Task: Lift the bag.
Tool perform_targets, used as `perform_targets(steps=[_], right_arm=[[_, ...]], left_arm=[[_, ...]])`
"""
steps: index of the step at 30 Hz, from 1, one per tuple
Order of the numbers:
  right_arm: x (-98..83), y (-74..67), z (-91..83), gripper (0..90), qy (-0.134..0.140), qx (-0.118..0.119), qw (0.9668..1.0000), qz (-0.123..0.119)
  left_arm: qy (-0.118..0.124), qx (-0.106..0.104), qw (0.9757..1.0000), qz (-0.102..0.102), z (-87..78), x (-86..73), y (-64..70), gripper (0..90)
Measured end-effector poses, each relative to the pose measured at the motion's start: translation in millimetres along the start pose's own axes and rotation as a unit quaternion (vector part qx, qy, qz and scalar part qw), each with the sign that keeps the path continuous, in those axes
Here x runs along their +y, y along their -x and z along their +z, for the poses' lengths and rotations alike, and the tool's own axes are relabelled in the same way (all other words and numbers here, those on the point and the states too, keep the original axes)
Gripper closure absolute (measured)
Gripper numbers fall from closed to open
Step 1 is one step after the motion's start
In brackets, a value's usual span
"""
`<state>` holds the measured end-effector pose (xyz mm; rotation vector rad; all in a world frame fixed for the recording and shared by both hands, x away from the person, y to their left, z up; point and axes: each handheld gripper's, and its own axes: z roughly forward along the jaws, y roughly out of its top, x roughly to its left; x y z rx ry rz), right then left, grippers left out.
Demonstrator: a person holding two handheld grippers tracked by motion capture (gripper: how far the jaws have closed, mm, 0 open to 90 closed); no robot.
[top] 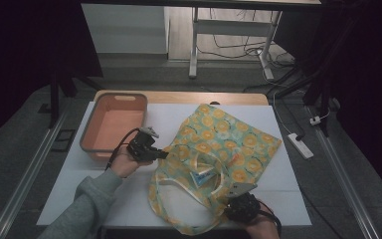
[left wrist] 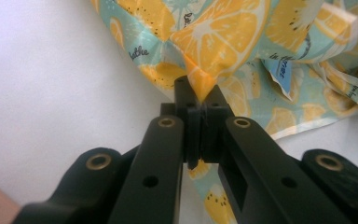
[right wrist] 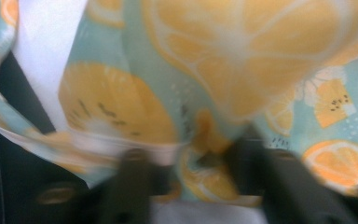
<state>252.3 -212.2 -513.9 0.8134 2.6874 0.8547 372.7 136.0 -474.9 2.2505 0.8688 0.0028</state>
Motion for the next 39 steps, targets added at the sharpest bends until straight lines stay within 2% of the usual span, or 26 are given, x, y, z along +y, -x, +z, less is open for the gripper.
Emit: perform_targets(steps=[2,4,7,10,11,12,13,14,18,19,20,21,22,23,24,28,31,33,35,37,39], right_arm=[[0.8,2.1,-0.9,86.8,-0.002,-0.005,1.0,-0.003],[2.4,2.4,-4.2,88.3,0.007,-0.013,0.9998,-0.014],[7.1,8.7,-19.3,88.9,0.055,-0.01,0.9984,-0.004],[13.8,15.2,-39.9,89.3,0.115,-0.019,0.9931,0.005],[13.8,15.2,-39.9,89.3,0.115,-0.019,0.9931,0.005],[20.2,17.7,-51.3,89.3,0.139,-0.028,0.9899,0.0],[23.6,18.2,-56.3,89.4,0.149,-0.031,0.9883,-0.004],[23.6,18.2,-56.3,89.4,0.149,-0.031,0.9883,-0.004],[40.0,20.4,-75.8,89.6,0.186,-0.053,0.9809,-0.024],[49.3,23.8,-86.7,89.5,0.206,-0.058,0.9766,-0.027],[49.3,23.8,-86.7,89.5,0.206,-0.058,0.9766,-0.027],[59.5,28.4,-98.9,89.6,0.227,-0.068,0.9711,-0.029],[62.7,30.4,-102.7,89.5,0.235,-0.069,0.969,-0.03],[67.0,33.0,-107.2,89.6,0.243,-0.069,0.9671,-0.028],[67.0,33.0,-107.2,89.6,0.243,-0.069,0.9671,-0.028],[81.7,43.5,-118.9,89.5,0.266,-0.072,0.9612,-0.021],[90.1,52.0,-121.6,89.5,0.28,-0.061,0.9579,-0.011],[97.2,59.4,-122.6,89.6,0.295,-0.051,0.9541,-0.002],[99.4,60.9,-122.8,89.5,0.297,-0.052,0.9535,-0.001],[103.3,62.3,-123.4,89.6,0.304,-0.051,0.9514,0.0],[106.3,62.6,-125.0,89.5,0.311,-0.051,0.9492,0.0]], left_arm=[[0.001,-0.002,1.0,0.001,-1.0,-0.4,-0.3,88.0],[0.004,-0.008,1.0,0.0,-2.8,-0.8,-0.1,88.0],[0.012,-0.02,0.9997,-0.002,-7.7,-1.3,0.9,88.1],[0.028,-0.037,0.9989,0.0,-17.5,-1.4,5.0,88.3],[0.028,-0.037,0.9989,0.0,-17.5,-1.4,5.0,88.4],[0.033,-0.04,0.9986,0.0,-20.9,-1.0,6.7,88.4],[0.038,-0.039,0.9985,0.003,-24.7,-0.4,8.3,88.5],[0.044,-0.04,0.9982,0.005,-29.0,0.2,9.6,88.5],[0.07,-0.044,0.9965,0.009,-49.3,1.7,12.6,88.6],[0.079,-0.046,0.9958,0.008,-54.6,1.6,12.8,88.6],[0.086,-0.05,0.995,0.008,-60.0,1.4,12.3,88.6],[0.096,-0.051,0.9941,0.006,-66.1,0.9,12.1,88.6],[0.101,-0.05,0.9937,0.006,-69.5,0.5,11.9,88.7],[0.107,-0.048,0.9931,0.005,-73.4,0.0,11.5,88.7],[0.112,-0.048,0.9925,0.004,-77.1,-0.6,11.0,88.7],[0.129,-0.047,0.9906,0.001,-89.0,-2.0,8.6,88.7],[0.14,-0.047,0.9891,0.0,-94.9,-1.4,8.1,88.7],[0.147,-0.049,0.988,0.0,-97.0,-0.4,8.8,88.7],[0.151,-0.048,0.9874,0.003,-98.9,0.9,10.2,88.7],[0.158,-0.047,0.9863,0.005,-101.2,1.6,11.9,88.7],[0.171,-0.045,0.9843,0.009,-104.5,1.9,14.1,88.7]])
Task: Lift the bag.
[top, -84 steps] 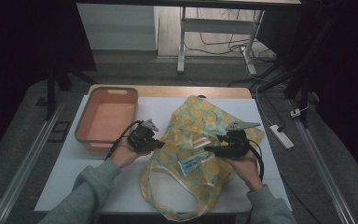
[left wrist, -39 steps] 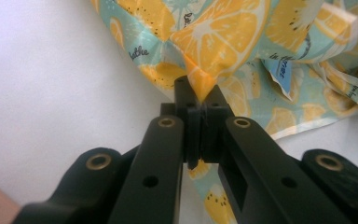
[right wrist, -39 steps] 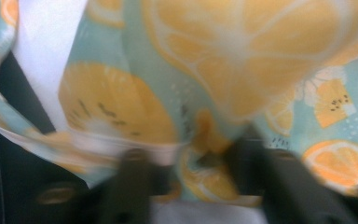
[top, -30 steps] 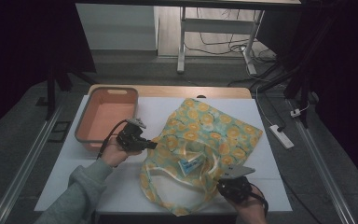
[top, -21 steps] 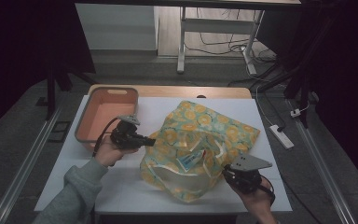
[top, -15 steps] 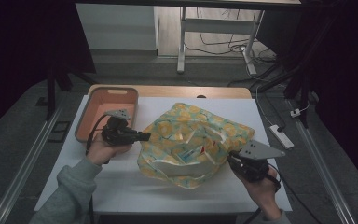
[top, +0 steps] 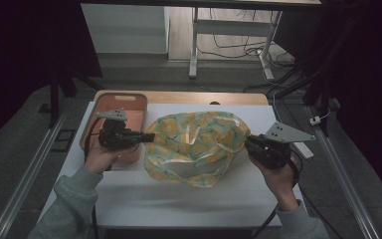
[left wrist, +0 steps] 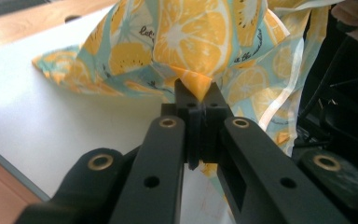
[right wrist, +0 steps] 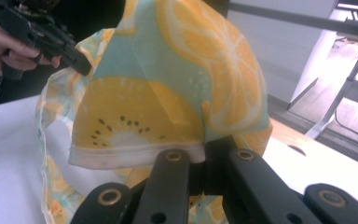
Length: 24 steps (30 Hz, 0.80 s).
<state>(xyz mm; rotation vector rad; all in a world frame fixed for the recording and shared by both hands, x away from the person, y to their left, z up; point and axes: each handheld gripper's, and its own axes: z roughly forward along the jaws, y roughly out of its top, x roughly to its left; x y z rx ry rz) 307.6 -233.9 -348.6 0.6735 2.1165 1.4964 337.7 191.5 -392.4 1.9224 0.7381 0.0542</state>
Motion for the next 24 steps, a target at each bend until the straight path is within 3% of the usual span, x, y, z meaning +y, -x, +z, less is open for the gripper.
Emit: perform_targets(steps=[7,11,15,18,21,24], right_arm=[[20.3,1.0,-9.4,89.6,0.043,-0.001,0.9991,-0.002],[35.4,6.5,-18.6,89.6,0.077,0.007,0.997,0.01],[46.9,12.8,-23.0,89.6,0.088,-0.008,0.996,0.011],[53.1,16.4,-25.9,89.6,0.099,-0.013,0.995,0.009],[56.0,19.9,-24.0,89.6,0.104,-0.019,0.9944,0.008],[51.6,28.2,-11.7,89.6,0.074,-0.043,0.9963,0.01]], left_arm=[[0.05,-0.009,0.9985,0.02,-21.1,12.7,15.0,88.8],[0.081,-0.013,0.9958,0.041,-35.5,23.4,27.1,88.8],[0.102,-0.013,0.9927,0.063,-43.5,34.5,37.8,88.8],[0.108,-0.014,0.9921,0.063,-44.1,42.4,35.4,88.8],[0.094,-0.01,0.994,0.056,-34.1,45.0,28.3,88.7],[0.088,-0.005,0.9954,0.038,-22.1,44.6,15.9,88.7]])
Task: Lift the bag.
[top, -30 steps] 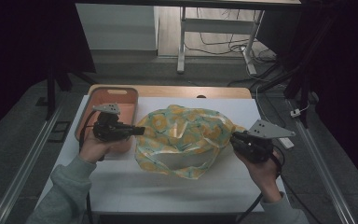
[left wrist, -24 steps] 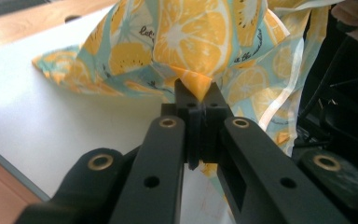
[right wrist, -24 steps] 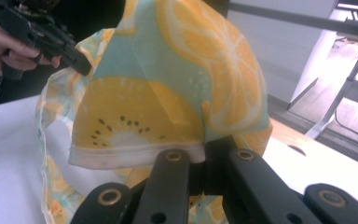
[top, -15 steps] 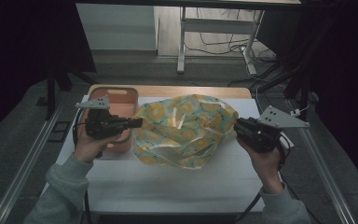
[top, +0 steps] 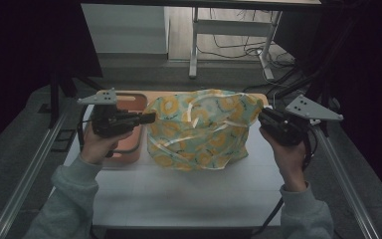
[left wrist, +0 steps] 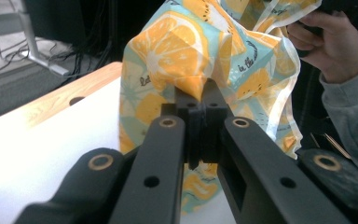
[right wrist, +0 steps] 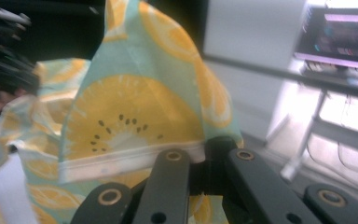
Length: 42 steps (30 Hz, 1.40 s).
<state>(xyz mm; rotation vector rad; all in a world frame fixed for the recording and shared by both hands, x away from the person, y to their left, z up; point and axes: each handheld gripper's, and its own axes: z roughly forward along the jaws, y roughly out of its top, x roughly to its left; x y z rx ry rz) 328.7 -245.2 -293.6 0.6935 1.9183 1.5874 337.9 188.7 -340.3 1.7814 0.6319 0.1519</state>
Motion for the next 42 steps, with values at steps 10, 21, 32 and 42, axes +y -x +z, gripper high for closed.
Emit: perform_targets(steps=[10,21,32,42], right_arm=[[-68.5,40.0,62.3,89.4,-0.133,-0.026,0.9898,0.044],[-122.8,58.6,86.0,89.2,-0.193,-0.017,0.9771,0.088],[-118.2,56.2,69.5,51.5,-0.168,0.009,0.9808,0.098],[-114.9,50.1,30.0,32.6,-0.146,0.038,0.9834,0.1]], left_arm=[[-0.095,0.062,0.9926,-0.042,51.8,-30.8,-44.2,88.1],[-0.145,0.069,0.9845,-0.071,78.8,-57.9,-65.6,86.3],[-0.107,0.121,0.9857,-0.048,35.6,-51.1,-54.2,12.3],[-0.115,0.119,0.9849,-0.052,4.6,-80.9,-39.6,13.6]])
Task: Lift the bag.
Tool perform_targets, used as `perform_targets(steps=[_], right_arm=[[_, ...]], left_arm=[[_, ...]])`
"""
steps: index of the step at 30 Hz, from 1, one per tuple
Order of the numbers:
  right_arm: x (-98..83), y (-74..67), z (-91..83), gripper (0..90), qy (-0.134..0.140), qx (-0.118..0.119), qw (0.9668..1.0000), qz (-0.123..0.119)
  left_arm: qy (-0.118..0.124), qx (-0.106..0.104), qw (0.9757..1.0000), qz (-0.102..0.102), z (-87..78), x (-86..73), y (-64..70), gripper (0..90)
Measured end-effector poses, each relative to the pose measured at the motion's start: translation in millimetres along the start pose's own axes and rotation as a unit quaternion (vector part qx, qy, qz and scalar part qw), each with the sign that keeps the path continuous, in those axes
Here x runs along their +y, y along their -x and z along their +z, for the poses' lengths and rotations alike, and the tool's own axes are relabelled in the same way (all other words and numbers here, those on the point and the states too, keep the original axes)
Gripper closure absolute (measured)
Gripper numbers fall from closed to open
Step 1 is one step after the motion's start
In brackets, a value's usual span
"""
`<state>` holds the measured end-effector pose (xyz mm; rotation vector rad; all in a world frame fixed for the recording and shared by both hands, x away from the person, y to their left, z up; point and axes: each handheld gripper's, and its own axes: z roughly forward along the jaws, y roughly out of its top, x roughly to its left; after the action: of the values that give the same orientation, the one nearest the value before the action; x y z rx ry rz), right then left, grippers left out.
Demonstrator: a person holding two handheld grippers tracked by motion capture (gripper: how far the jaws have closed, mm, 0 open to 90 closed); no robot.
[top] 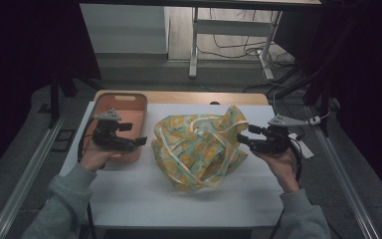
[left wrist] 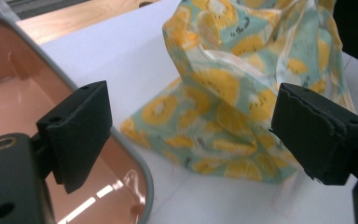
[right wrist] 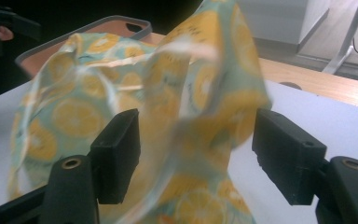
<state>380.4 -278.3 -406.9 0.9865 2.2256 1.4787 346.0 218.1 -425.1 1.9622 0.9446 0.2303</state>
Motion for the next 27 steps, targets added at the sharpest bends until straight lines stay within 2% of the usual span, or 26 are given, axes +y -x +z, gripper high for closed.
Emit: perform_targets(steps=[5,8,12,15,16,23,27], right_arm=[[-16.9,-5.2,-15.7,32.8,-0.003,-0.008,0.9999,-0.013],[-32.1,-6.5,-20.9,32.9,-0.012,-0.012,0.9995,-0.027],[-51.8,-9.9,-19.6,33.5,-0.02,-0.005,0.9994,-0.028],[-63.7,-14.5,-15.6,33.7,-0.03,-0.016,0.9984,-0.046],[-67.5,-15.1,-13.6,33.7,-0.036,-0.011,0.9981,-0.048],[-74.8,-14.9,-5.5,33.9,-0.047,-0.002,0.9978,-0.047],[-75.1,-15.9,-5.9,34.5,-0.046,-0.004,0.9977,-0.05]], left_arm=[[-0.005,0.006,1.0,-0.003,-4.9,-20.6,4.9,17.5],[-0.015,0.009,0.9998,0.01,-7.0,-31.2,11.1,19.7],[-0.019,0.019,0.9993,0.024,-10.0,-42.0,18.7,20.4],[-0.025,0.032,0.9987,0.031,-11.5,-49.5,21.2,20.7],[-0.027,0.035,0.9985,0.031,-11.5,-51.2,21.4,20.9],[-0.038,0.034,0.9986,0.014,-7.9,-60.4,17.7,21.1],[-0.043,0.033,0.9984,0.015,-4.5,-60.9,18.5,21.1]])
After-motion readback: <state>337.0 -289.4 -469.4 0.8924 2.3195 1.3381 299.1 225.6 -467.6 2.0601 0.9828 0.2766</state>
